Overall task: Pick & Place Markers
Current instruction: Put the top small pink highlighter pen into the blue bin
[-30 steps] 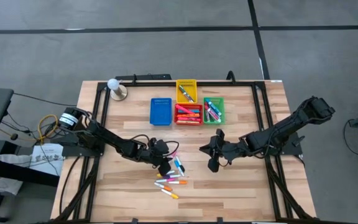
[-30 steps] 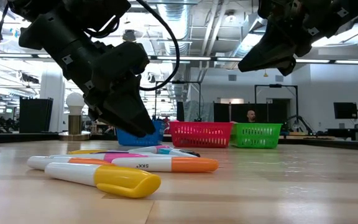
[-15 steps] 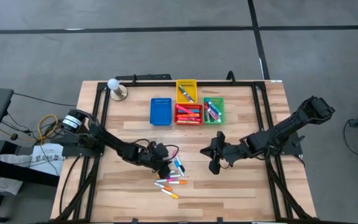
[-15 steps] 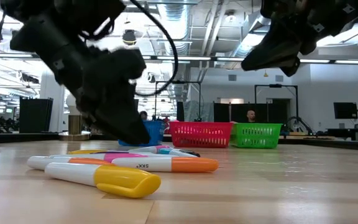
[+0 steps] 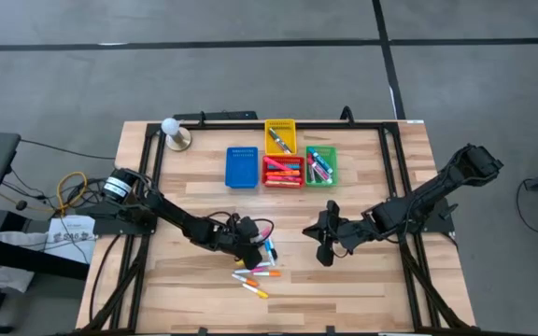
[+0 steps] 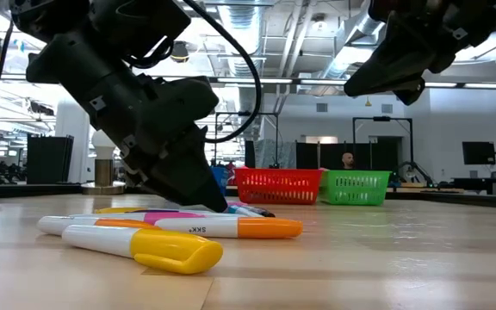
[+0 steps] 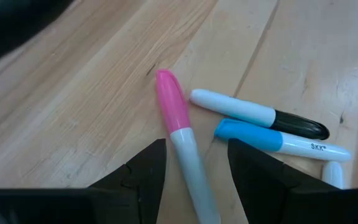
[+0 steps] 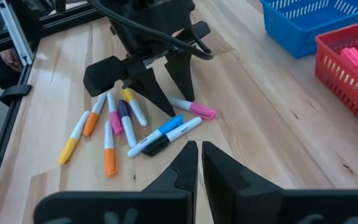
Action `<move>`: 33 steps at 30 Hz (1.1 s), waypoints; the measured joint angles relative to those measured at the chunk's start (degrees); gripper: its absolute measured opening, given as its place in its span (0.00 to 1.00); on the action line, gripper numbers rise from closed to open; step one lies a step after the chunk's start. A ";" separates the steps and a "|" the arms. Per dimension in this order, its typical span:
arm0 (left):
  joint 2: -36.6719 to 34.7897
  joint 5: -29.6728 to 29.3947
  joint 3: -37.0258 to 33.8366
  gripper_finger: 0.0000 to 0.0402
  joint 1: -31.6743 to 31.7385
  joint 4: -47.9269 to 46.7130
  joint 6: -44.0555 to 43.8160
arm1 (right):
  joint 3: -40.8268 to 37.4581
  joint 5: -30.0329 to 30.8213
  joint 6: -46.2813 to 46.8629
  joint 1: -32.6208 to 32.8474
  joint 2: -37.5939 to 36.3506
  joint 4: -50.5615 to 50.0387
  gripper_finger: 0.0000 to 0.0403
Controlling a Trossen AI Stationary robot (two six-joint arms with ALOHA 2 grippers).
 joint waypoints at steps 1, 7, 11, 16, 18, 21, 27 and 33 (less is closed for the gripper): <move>0.01 -0.14 -0.01 0.44 -0.02 -0.04 0.08 | 0.00 0.00 0.00 0.02 0.00 0.02 0.03; 0.05 -0.13 -0.07 0.43 -0.02 -0.65 0.59 | 0.00 -0.02 0.00 0.02 0.00 0.04 0.03; -0.49 0.21 -0.17 0.39 -0.38 -1.60 3.27 | 0.00 -0.02 0.00 0.02 0.00 0.04 0.03; -2.68 -0.05 -0.22 0.33 -0.41 -7.20 3.33 | 0.00 -0.02 -0.02 0.02 0.00 -0.46 0.03; -3.42 -0.17 -0.26 0.30 -0.37 -8.62 3.16 | 0.00 -0.02 -0.04 0.02 0.00 -0.48 0.03; -3.99 -0.35 -0.35 0.26 -0.18 -9.25 3.19 | 0.00 0.03 -0.07 0.02 0.00 -1.00 0.03; -4.04 -0.21 -0.35 0.17 -0.02 -9.25 3.27 | 0.00 0.07 -0.20 0.00 0.02 -1.81 0.03; -4.10 -0.67 -0.33 0.08 0.00 -9.25 3.37 | 0.00 0.16 -0.63 -0.11 0.02 -1.79 0.03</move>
